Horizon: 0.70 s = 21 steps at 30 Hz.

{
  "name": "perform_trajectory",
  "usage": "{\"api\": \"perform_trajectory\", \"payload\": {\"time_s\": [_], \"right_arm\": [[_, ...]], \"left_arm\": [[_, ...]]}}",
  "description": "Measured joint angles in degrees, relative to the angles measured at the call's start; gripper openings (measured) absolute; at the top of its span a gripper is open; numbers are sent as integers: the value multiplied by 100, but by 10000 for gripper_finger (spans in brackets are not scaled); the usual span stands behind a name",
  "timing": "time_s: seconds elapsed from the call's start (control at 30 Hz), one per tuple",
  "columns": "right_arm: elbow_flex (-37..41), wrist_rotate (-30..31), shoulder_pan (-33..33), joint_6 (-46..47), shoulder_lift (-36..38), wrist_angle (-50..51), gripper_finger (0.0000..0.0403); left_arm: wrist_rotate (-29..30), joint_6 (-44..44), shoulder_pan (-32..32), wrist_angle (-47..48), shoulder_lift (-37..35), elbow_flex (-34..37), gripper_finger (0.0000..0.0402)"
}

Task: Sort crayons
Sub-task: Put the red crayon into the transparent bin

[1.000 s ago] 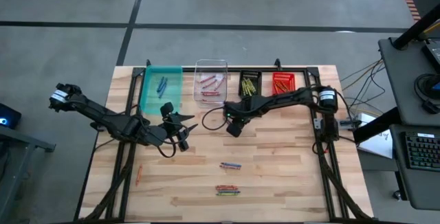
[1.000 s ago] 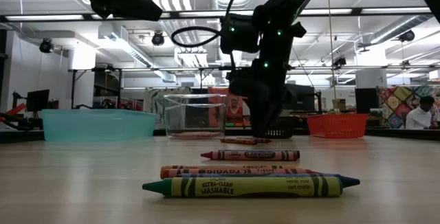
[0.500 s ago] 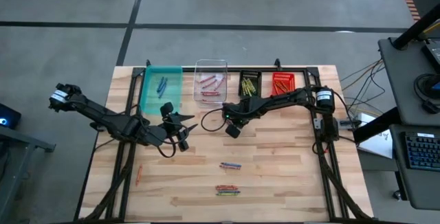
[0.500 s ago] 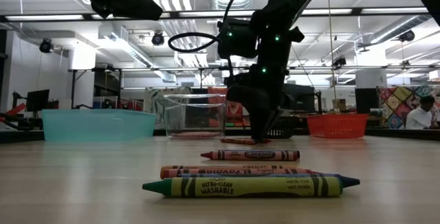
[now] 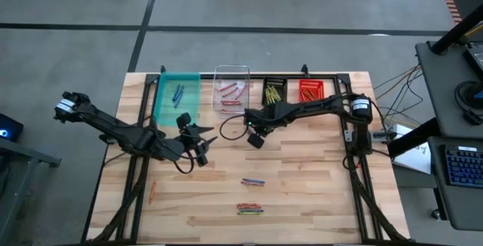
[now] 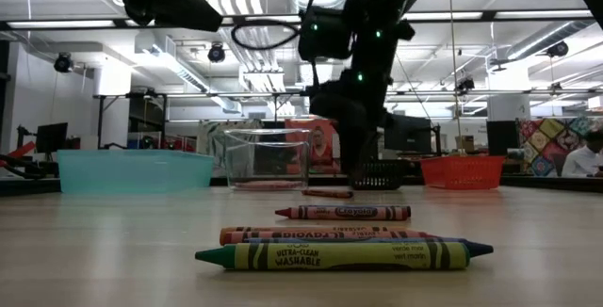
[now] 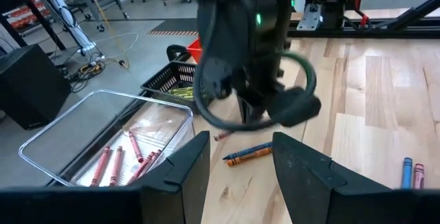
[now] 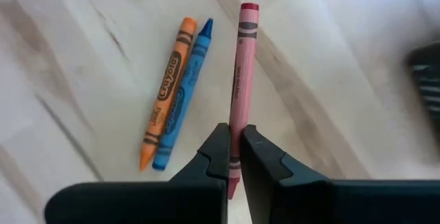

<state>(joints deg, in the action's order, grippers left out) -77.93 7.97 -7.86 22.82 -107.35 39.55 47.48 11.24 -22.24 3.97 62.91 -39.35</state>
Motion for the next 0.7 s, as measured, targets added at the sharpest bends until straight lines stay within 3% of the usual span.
{"api": "perform_trajectory", "payload": {"time_s": [0.47,0.7], "right_arm": [[-1255,-183,4,-646,346,1811,12],[-2118,-393,7,-989,380,2683,12]], "left_arm": [[0,180,-9,13,7,4,141],[0,182,-33,662,-439,-165,141]]}}
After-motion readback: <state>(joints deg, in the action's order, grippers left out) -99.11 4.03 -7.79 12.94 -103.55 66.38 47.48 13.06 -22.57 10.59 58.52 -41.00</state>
